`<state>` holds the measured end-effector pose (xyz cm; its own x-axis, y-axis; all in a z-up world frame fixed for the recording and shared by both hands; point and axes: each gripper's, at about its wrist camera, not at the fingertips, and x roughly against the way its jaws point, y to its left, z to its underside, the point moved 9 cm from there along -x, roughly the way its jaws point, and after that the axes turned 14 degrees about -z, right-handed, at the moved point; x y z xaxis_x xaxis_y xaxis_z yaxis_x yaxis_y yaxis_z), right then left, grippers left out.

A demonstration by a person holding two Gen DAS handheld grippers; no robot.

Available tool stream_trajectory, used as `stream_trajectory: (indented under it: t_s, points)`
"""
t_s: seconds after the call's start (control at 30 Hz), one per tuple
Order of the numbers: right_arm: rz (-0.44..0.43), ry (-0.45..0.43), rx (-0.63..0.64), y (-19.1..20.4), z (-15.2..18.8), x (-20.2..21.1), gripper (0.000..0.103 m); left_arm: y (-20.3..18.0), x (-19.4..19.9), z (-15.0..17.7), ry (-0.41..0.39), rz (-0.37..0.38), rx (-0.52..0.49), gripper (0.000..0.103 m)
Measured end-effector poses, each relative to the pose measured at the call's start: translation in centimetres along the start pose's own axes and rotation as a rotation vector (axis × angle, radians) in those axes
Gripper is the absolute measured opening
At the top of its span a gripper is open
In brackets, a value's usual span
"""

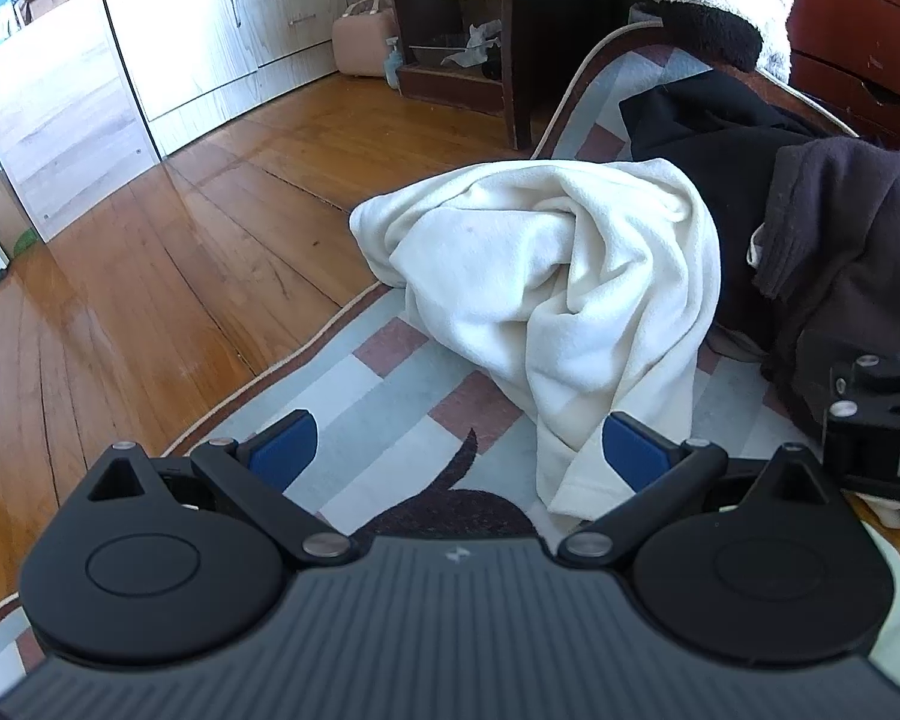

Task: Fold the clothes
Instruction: 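Approach the crumpled cream fleece garment with both grippers open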

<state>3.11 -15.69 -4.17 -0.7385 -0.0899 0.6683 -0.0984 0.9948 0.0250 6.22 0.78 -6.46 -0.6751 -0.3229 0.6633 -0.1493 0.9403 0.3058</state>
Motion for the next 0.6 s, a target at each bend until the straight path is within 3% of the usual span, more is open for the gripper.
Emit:
stream_trajectory:
  t_s: [0.1, 0.37, 0.6]
  points:
    - [0.002, -0.001, -0.008, -0.15, -0.07, -0.01, 0.102, -0.04, 0.05, 0.14, 0.011, 0.033, 0.019, 0.103]
    - [-0.007, 0.008, -0.044, -0.55, 0.48, -0.29, 0.102, -0.35, -0.21, 0.32, 0.018, 0.010, -0.008, 0.103]
    - [-0.010, 0.007, -0.032, -0.20, 0.49, -0.36, 0.102, -0.37, -0.09, 0.92, 0.012, 0.040, -0.024, 0.103]
